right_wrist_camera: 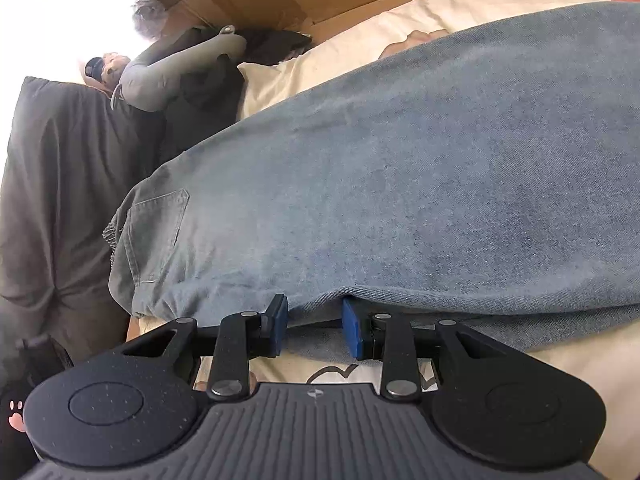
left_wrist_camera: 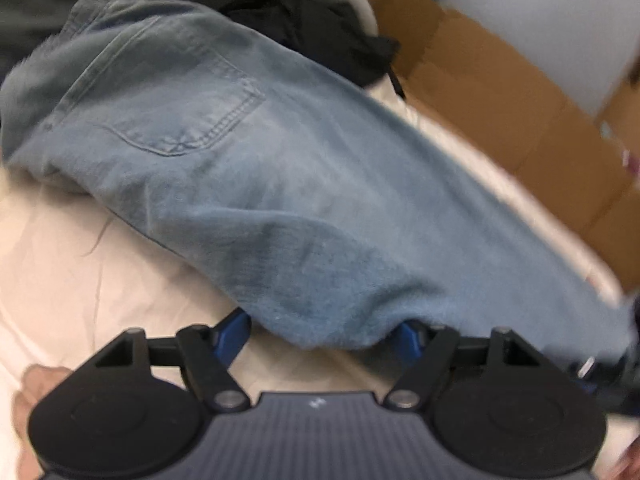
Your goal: Fold clothes
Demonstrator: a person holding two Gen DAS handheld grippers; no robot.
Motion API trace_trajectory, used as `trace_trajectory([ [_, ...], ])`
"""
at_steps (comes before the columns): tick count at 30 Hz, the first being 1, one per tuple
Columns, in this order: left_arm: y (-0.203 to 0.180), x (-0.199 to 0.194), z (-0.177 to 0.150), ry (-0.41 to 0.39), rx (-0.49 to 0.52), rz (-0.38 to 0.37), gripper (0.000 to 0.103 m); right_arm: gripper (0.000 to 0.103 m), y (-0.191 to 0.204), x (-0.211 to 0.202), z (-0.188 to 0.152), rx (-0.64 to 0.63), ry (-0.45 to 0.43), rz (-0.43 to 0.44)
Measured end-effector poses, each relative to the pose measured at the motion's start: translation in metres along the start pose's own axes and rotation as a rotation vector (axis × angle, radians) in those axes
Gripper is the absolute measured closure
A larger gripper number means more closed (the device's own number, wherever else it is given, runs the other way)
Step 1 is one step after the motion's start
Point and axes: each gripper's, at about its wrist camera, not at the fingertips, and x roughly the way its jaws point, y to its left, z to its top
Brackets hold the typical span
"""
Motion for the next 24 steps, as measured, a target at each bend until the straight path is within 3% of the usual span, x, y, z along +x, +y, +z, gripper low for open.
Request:
trace_trajectory([
  [9, 0.009, 0.000, 0.014, -0.013, -0.113, -0.065, 0.035, 0.071, -0.001, 0.002, 0.000, 0.013, -0.011, -0.003],
  [14, 0.020, 0.010, 0.014, 0.046, -0.194, -0.070, 0.056, 0.071, -0.005, 0.002, -0.003, 0.017, -0.005, -0.019],
  [18, 0.025, 0.006, 0.018, 0.093, -0.208, -0.080, 0.085, 0.071, -0.007, 0.004, -0.006, 0.003, 0.011, -0.041],
  [19, 0.026, 0.004, 0.021, 0.111, -0.211, -0.085, 0.100, 0.071, -0.007, 0.006, -0.007, -0.002, 0.016, -0.049],
  [24, 0.023, -0.011, 0.029, 0.156, -0.152, -0.054, 0.100, 0.071, -0.005, 0.009, -0.012, -0.022, 0.029, -0.070],
])
